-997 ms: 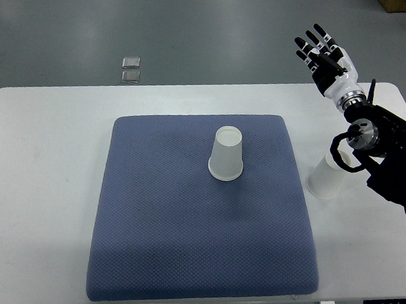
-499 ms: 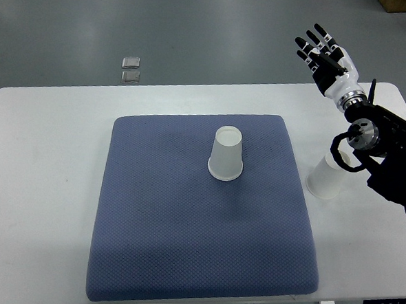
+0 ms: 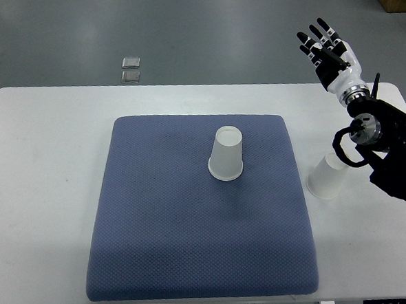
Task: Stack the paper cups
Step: 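Lower the right hand and reach toward the white cup beside the pad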
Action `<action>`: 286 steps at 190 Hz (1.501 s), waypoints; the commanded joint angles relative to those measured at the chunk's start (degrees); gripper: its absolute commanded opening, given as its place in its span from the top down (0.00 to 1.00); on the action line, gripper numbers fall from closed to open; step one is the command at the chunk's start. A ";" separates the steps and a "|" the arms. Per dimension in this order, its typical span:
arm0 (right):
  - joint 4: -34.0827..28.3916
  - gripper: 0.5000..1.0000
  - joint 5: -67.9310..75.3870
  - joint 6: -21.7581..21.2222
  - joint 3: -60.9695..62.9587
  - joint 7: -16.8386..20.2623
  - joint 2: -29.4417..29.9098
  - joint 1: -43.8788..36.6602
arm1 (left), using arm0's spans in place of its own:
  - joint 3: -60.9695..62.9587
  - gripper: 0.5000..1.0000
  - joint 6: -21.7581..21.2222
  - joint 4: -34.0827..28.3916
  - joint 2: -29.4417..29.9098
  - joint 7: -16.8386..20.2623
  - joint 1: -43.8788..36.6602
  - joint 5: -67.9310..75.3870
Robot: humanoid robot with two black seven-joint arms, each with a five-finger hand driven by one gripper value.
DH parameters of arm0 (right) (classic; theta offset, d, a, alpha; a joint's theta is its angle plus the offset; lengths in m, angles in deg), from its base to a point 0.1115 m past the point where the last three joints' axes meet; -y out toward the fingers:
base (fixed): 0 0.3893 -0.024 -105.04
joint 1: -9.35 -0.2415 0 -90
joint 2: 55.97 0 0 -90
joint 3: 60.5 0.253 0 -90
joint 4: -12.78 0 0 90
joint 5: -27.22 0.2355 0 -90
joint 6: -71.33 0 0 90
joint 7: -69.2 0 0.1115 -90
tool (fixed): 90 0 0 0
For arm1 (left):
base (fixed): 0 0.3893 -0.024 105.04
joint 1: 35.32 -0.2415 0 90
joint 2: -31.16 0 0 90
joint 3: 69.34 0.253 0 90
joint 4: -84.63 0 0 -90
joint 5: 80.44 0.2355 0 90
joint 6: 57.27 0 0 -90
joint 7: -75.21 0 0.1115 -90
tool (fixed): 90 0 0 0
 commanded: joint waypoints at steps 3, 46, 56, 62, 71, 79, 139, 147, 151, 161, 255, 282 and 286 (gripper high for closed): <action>-0.38 0.18 -0.11 -0.18 -0.36 0.09 -1.83 -0.51 | 0.00 0.00 0.00 0.00 0.00 0.00 0.00 0.00; -1.79 0.18 -7.84 -0.09 -3.53 0.62 -4.82 -3.94 | 0.00 0.00 0.00 0.00 0.00 0.00 0.00 0.00; -2.67 0.18 -10.92 -0.35 -5.11 0.62 -6.57 -4.47 | 0.00 0.00 0.00 0.00 0.00 0.00 0.00 0.00; -3.90 0.18 -12.68 -0.35 -6.52 0.62 -7.45 -4.64 | 0.00 0.00 0.00 0.00 0.00 0.00 0.00 0.00; -6.62 0.18 -15.83 -0.35 -8.98 0.62 -9.12 -5.26 | 0.00 0.00 0.00 0.00 0.00 0.00 0.00 0.00; -8.90 0.18 -18.38 -0.44 -11.00 0.71 -11.05 -5.96 | 0.00 0.00 0.00 0.00 0.00 0.00 0.00 0.00; -25.70 0.18 -34.56 -3.87 -23.66 0.88 -25.47 -11.06 | 0.00 0.00 0.00 0.00 0.00 0.00 0.00 0.00; -27.72 0.18 -37.81 -5.10 -24.62 0.79 -27.23 -11.94 | 0.00 0.00 0.00 0.00 0.00 0.00 0.00 0.00; -28.51 0.18 -39.56 -5.71 -25.15 0.88 -28.02 -12.29 | 0.00 0.00 0.00 0.00 0.00 0.00 0.00 0.00; -30.09 0.18 -44.13 -6.77 -26.03 0.88 -29.77 -12.82 | 0.00 0.00 0.00 0.00 0.00 0.00 0.00 0.00; -40.20 0.18 -78.59 -14.33 -27.88 0.09 -37.42 -13.08 | 0.00 0.00 0.00 0.00 0.00 0.00 0.00 0.00; -40.37 0.19 -88.96 -12.05 -27.88 0.18 -36.46 -12.47 | 0.00 0.00 0.00 0.00 0.00 0.00 0.00 0.00; -40.37 0.19 -89.67 -11.69 -27.88 0.18 -36.46 -12.46 | 0.00 0.00 0.00 0.00 0.00 0.00 0.00 0.00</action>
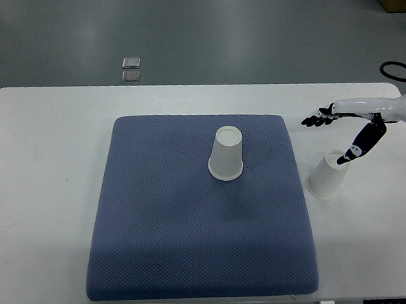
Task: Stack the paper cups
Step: 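Lower the right hand and reach toward the white cup beside the pad, then close the right hand fingers around the white paper cup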
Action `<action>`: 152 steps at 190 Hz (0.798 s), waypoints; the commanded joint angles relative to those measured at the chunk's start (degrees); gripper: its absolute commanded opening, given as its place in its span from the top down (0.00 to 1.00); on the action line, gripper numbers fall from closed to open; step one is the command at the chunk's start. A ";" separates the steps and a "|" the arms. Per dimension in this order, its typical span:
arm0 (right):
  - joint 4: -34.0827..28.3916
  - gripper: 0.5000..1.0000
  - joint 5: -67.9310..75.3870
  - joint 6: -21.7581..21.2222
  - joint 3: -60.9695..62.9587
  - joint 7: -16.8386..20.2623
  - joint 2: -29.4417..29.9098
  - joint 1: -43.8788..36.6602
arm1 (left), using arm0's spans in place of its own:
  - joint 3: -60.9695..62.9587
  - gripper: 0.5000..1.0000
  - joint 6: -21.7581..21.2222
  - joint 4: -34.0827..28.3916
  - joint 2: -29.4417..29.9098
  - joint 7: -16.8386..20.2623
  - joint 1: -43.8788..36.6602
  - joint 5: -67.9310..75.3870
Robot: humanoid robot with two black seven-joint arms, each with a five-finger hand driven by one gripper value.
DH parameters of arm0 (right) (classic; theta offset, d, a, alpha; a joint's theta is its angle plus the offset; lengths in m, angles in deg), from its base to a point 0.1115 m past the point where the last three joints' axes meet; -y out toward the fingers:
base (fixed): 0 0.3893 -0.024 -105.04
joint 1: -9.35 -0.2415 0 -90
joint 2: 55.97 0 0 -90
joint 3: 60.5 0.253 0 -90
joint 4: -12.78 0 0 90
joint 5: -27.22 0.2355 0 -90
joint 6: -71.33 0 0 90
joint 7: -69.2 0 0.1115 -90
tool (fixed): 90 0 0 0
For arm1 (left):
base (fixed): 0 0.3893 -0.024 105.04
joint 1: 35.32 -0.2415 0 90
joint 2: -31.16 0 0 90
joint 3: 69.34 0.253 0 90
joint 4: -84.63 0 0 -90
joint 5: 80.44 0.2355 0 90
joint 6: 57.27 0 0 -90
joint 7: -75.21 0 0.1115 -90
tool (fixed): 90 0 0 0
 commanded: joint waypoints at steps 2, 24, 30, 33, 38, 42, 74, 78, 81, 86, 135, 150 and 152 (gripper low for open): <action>-0.14 0.19 -7.11 2.20 0.00 0.05 0.54 0.36 | 0.00 0.00 -0.01 0.00 0.00 0.00 0.00 0.00; -0.14 0.19 -10.09 4.22 -0.18 0.32 1.06 1.58 | 0.00 0.00 -0.01 0.00 0.00 0.00 0.00 0.00; -0.14 0.19 -10.97 4.92 -0.53 0.32 1.24 1.85 | 0.00 0.00 -0.01 0.00 0.00 0.00 0.00 0.00; -0.14 0.19 -11.32 5.19 -0.71 0.32 1.33 1.94 | 0.00 0.00 -0.01 0.00 0.00 0.00 0.00 0.00; -0.05 0.19 -12.29 5.89 -1.41 0.32 1.33 2.02 | 0.00 0.00 -0.01 0.00 0.00 0.00 0.00 0.00; -0.05 0.19 -12.55 6.07 -1.67 0.32 1.33 2.02 | 0.00 0.00 -0.01 0.00 0.00 0.00 0.00 0.00; 0.21 0.19 -14.58 9.76 -5.10 0.58 2.38 2.29 | 0.00 0.00 -0.01 0.00 0.00 0.00 0.00 0.00; 0.39 0.19 -14.66 10.11 -5.19 0.67 2.56 2.29 | 0.00 0.00 -0.01 0.00 0.00 0.00 0.00 0.00; 0.57 0.19 -14.66 10.11 -5.19 0.67 2.64 2.29 | 0.00 0.00 -0.01 0.00 0.00 0.00 0.00 0.00; 0.74 0.19 -14.66 10.29 -5.28 0.67 2.64 2.29 | 0.00 0.00 -0.01 0.00 0.00 0.00 0.00 0.00; 3.12 0.19 -15.19 12.22 -5.28 0.67 3.08 3.61 | 0.00 0.00 -0.01 0.00 0.00 0.00 0.00 0.00; 3.29 0.19 -15.19 12.40 -5.28 0.76 3.78 4.13 | 0.00 0.00 -0.01 0.00 0.00 0.00 0.00 0.00; 3.29 0.19 -15.19 12.48 -5.28 0.67 3.96 4.13 | 0.00 0.00 -0.01 0.00 0.00 0.00 0.00 0.00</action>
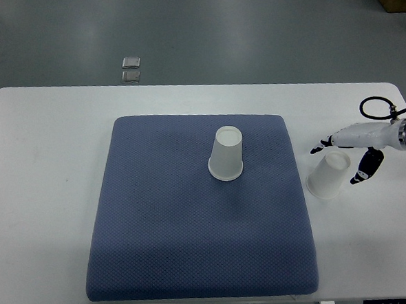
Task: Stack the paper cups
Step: 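Close the right hand fingers around the white paper cup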
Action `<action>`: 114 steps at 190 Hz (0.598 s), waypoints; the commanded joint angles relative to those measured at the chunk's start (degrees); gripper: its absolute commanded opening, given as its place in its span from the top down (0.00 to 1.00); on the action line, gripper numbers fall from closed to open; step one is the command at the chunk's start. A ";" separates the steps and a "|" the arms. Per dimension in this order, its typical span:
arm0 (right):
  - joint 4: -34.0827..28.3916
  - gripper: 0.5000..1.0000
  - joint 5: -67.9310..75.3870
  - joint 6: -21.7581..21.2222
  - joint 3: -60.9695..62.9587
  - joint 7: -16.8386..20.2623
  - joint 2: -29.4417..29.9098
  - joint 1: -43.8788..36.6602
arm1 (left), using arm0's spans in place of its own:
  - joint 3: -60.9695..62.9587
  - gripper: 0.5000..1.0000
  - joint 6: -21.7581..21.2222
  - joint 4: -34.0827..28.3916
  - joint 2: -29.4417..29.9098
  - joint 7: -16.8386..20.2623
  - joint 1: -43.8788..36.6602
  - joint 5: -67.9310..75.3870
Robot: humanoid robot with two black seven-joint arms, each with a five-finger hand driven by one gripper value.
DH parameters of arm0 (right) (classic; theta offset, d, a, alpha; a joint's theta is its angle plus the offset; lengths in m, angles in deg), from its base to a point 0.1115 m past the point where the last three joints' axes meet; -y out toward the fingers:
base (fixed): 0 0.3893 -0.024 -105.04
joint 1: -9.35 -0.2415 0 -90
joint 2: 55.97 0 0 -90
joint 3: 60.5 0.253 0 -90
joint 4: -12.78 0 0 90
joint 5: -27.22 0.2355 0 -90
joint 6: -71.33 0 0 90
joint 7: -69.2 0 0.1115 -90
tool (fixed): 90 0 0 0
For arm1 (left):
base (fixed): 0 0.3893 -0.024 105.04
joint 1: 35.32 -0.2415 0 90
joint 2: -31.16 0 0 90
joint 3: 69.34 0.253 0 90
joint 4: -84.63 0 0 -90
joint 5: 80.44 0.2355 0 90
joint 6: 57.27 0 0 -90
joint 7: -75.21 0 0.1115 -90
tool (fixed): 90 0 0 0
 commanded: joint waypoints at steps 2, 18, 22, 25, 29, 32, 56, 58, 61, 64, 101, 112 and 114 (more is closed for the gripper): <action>0.36 0.19 -0.07 0.51 0.00 0.08 1.13 0.61 | 0.00 0.00 0.01 0.00 0.00 0.00 0.00 0.00; 0.44 0.20 -0.07 1.04 0.00 0.08 2.89 0.79 | 0.00 0.00 0.01 0.00 0.00 0.00 0.00 0.00; 0.44 0.20 -0.07 1.30 0.00 0.08 3.15 0.79 | 0.00 0.00 0.01 0.00 0.00 0.00 0.00 0.00; 0.53 0.20 -0.16 1.48 0.00 0.08 3.24 0.79 | 0.00 0.00 -0.07 0.00 0.00 0.00 0.00 0.00; 0.44 0.20 -0.07 1.56 -0.09 0.08 3.24 0.79 | 0.00 0.00 0.01 0.00 0.00 0.00 0.00 0.00; 0.44 0.20 -0.16 1.65 -0.09 0.08 3.33 0.79 | 0.00 0.00 0.01 0.00 0.00 0.00 0.00 0.00; 1.23 0.21 -0.42 1.83 -0.09 0.08 3.68 0.79 | 0.00 0.00 0.01 0.00 0.00 0.00 0.00 0.00; 1.41 0.21 -0.42 1.83 -0.09 0.08 3.77 0.79 | 0.00 0.00 0.01 0.00 0.00 0.00 0.00 0.00; 1.67 0.21 -0.42 1.83 -0.09 0.08 3.86 0.79 | 0.00 0.00 0.01 0.00 0.00 0.00 0.00 0.00; 1.85 0.21 -0.42 1.83 -0.09 0.08 3.94 0.79 | 0.00 0.00 -0.08 0.00 0.00 0.00 0.00 0.00; 2.64 0.22 -1.13 1.92 -0.09 -0.01 4.47 1.66 | 0.00 0.00 0.01 0.00 0.00 0.00 0.00 0.00; 2.73 0.24 -1.21 2.18 -0.09 -0.01 4.38 1.84 | 0.00 0.00 0.01 0.00 0.00 0.00 0.00 0.00; 2.82 0.25 -1.21 2.36 -0.09 -0.01 4.47 1.84 | 0.00 0.00 0.01 0.00 0.00 0.00 0.00 0.00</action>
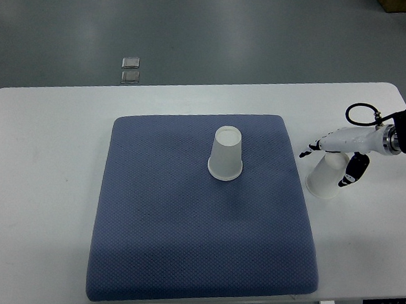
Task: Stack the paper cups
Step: 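Close the right hand fingers around the white paper cup, then lift the cup with the right hand and carry it over the upside-down cup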
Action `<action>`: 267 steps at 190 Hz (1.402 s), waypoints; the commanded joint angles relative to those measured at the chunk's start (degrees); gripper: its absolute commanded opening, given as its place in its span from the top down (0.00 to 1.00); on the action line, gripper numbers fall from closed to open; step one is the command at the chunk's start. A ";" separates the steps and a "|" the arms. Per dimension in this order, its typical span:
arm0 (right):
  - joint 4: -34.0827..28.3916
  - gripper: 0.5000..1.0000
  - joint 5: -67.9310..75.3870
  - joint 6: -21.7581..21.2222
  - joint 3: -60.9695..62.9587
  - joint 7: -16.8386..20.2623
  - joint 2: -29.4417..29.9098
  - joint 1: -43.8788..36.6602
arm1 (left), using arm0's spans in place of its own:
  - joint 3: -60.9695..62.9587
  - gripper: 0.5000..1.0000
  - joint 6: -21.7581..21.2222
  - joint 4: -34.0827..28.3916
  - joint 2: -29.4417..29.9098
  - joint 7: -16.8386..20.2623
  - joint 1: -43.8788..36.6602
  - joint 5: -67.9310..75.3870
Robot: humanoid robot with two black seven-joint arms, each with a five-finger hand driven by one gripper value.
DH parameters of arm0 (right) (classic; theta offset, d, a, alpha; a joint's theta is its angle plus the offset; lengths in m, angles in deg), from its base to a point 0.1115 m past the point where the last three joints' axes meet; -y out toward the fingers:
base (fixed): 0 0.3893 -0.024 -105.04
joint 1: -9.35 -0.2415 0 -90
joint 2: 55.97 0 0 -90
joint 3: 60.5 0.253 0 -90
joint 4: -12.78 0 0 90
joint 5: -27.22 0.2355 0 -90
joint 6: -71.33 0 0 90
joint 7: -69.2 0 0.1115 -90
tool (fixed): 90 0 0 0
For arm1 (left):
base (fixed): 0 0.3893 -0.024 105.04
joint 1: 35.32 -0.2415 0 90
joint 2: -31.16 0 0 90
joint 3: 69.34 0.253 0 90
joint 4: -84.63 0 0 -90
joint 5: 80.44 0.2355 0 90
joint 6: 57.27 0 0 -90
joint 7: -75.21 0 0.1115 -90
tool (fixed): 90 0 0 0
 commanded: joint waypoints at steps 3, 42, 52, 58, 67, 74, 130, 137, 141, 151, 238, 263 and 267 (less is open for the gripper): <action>0.39 0.25 -0.22 0.71 0.00 -0.07 -0.02 0.46 | 0.00 0.00 0.01 0.00 0.00 0.00 0.00 0.00; 1.62 0.31 -0.22 2.11 0.00 -0.07 0.06 1.25 | 0.00 0.00 0.01 0.00 0.00 0.00 0.00 0.00; 1.71 0.37 -0.39 2.11 0.00 -0.07 0.06 1.25 | 0.00 0.00 0.01 0.00 0.00 0.00 0.00 0.00; 1.80 0.41 -0.57 2.20 0.00 -0.07 0.06 1.25 | 0.00 0.00 0.01 0.00 0.00 0.00 0.00 0.00; 1.98 0.46 -0.74 2.20 0.00 -0.16 0.06 1.25 | 0.00 0.00 0.01 0.00 0.00 0.00 0.00 0.00; 2.06 0.48 -0.83 2.20 0.00 -0.16 0.24 1.25 | 0.00 0.00 0.01 0.00 0.00 0.00 0.00 0.00; 2.06 0.57 -0.83 2.11 0.00 -0.34 0.41 0.82 | 0.00 0.00 0.01 0.00 0.00 0.00 0.00 0.00; 2.06 0.57 -0.74 2.11 0.00 -0.34 0.41 0.73 | 0.00 0.00 0.01 0.00 0.00 0.00 0.00 0.00; 2.06 0.57 -0.74 2.11 0.00 -0.42 0.41 0.64 | 0.00 0.00 0.01 0.00 0.00 0.00 0.00 0.00; 2.06 0.57 -0.74 2.11 0.09 -0.42 0.33 0.46 | 0.00 0.00 0.01 0.00 0.00 0.00 0.00 0.00; 1.10 0.57 0.13 0.27 0.18 -0.86 -0.64 -6.92 | 0.00 0.00 0.01 0.00 0.00 0.00 0.00 0.00; 0.22 0.57 0.13 -1.23 0.18 -0.95 -1.34 -9.90 | 0.00 0.00 0.01 0.00 0.00 0.00 0.00 0.00; -0.13 0.57 0.13 -1.58 0.18 -1.04 -1.43 -10.52 | 0.00 0.00 0.01 0.00 0.00 0.00 0.00 0.00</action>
